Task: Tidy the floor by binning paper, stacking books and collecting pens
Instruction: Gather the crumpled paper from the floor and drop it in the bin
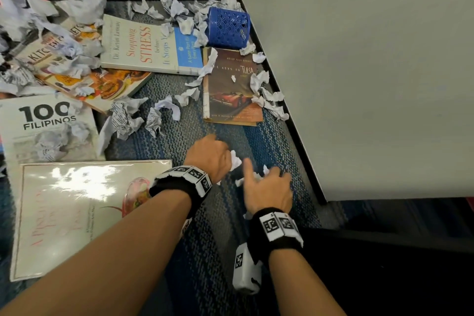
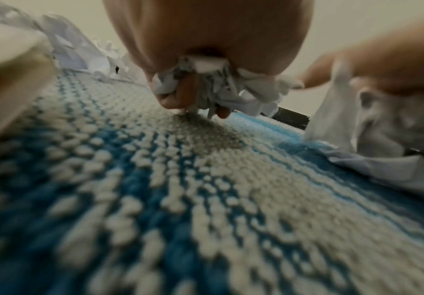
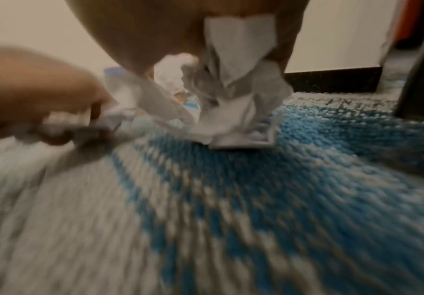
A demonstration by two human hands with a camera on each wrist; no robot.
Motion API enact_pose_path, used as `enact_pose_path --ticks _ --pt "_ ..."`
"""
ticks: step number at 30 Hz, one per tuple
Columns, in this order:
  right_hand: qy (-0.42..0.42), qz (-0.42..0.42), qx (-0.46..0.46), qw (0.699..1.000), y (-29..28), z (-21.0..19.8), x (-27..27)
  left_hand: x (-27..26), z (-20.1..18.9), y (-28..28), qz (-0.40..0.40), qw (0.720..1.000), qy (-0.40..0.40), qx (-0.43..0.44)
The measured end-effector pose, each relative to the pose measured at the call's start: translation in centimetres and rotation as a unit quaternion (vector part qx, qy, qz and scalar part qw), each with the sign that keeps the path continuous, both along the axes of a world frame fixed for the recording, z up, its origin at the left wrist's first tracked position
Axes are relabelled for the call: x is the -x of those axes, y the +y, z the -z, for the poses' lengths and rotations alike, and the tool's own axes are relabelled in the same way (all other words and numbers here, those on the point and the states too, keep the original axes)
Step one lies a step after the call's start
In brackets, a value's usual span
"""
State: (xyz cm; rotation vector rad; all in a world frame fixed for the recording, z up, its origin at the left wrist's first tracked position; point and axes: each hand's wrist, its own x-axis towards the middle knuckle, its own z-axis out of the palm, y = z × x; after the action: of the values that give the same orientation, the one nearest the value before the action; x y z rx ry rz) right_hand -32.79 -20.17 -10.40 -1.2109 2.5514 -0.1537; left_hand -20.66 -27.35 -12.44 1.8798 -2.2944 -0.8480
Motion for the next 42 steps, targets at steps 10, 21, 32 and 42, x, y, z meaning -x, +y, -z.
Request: enact_pose_path --ticks 10,21,32,42 --pt "-0.075 -0.128 -0.07 0.986 1.8 0.5 0.9 -2.4 -1.5 3.4 0.002 0.998 -0.045 -0.032" --pt "-0.173 -0.222 -0.045 0.958 1.3 -7.3 -3.6 -10.9 -15.3 8.5 -0.05 0.994 -0.094 0.0" --pt "-0.06 -0.319 -0.134 0.936 5.2 -10.2 -4.3 -13.6 -22.3 9.9 -0.032 0.981 -0.183 0.05" --pt "0.093 -0.283 -0.198 0.934 14.8 -2.3 -0.9 -6.2 -11.9 14.4 0.08 0.994 -0.052 -0.054"
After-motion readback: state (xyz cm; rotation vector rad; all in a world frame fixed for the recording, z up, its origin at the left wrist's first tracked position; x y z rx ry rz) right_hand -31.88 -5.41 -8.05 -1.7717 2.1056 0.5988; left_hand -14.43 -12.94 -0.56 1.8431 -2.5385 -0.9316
